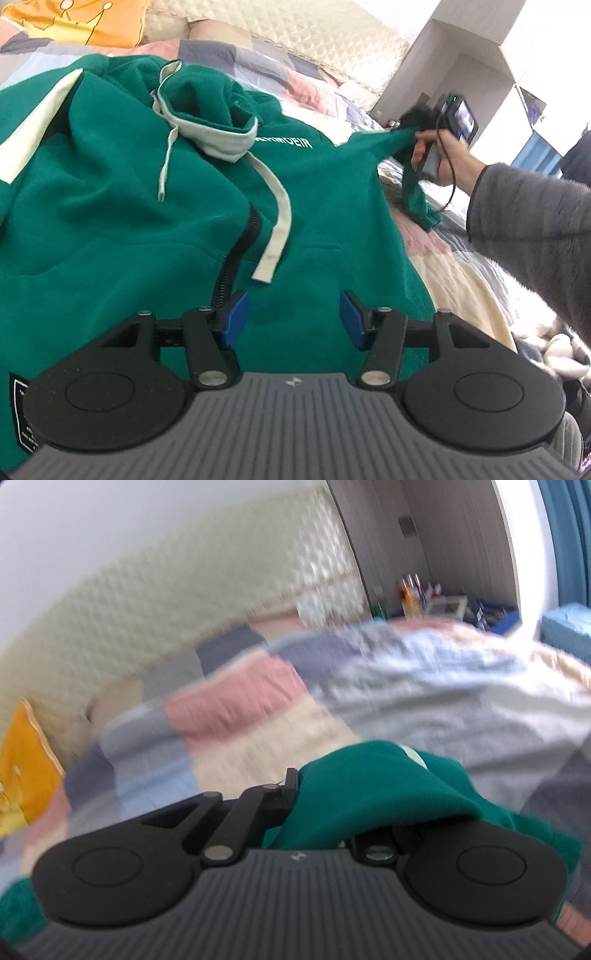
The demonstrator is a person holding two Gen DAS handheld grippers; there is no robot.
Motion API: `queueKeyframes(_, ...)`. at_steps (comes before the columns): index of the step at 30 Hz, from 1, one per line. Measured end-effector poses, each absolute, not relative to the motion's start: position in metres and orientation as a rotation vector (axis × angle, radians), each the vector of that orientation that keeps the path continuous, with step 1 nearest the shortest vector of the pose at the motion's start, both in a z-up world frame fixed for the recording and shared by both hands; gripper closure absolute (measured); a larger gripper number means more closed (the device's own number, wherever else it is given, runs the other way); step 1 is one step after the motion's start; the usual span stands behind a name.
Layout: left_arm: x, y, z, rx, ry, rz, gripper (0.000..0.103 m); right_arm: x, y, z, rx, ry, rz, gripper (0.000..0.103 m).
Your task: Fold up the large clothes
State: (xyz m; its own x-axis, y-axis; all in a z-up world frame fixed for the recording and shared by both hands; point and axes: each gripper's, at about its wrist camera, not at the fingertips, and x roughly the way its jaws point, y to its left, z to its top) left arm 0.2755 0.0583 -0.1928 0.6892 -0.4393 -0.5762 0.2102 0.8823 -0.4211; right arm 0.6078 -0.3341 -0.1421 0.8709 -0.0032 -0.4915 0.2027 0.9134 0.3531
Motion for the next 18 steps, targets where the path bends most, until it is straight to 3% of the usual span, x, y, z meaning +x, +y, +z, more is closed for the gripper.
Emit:
queueKeyframes(8,0.286,0.056,-0.197,-0.343,0.751,-0.384,0.043,0.587,-0.343,-0.181,0.464,0.577,-0.109,0.091)
queueKeyframes(9,0.287,0.055,-0.197,-0.343,0.747,-0.388,0.043,0.583,-0.344,-0.181,0.466,0.598,-0.110,0.086)
queueKeyframes(12,0.286,0.056,-0.194,-0.330,0.727,-0.384,0.043,0.561,-0.339,-0.174,0.438,0.627,-0.125,0.039)
queueKeyframes(13,0.284,0.056,-0.191,-0.324,0.713,-0.383,0.043,0.551,-0.336,-0.171,0.424,0.619,-0.127,0.035)
queueKeyframes(18,0.266,0.052,-0.175,-0.293,0.646,-0.395,0.043,0.492,-0.324,-0.147,0.421,0.620,-0.142,0.035)
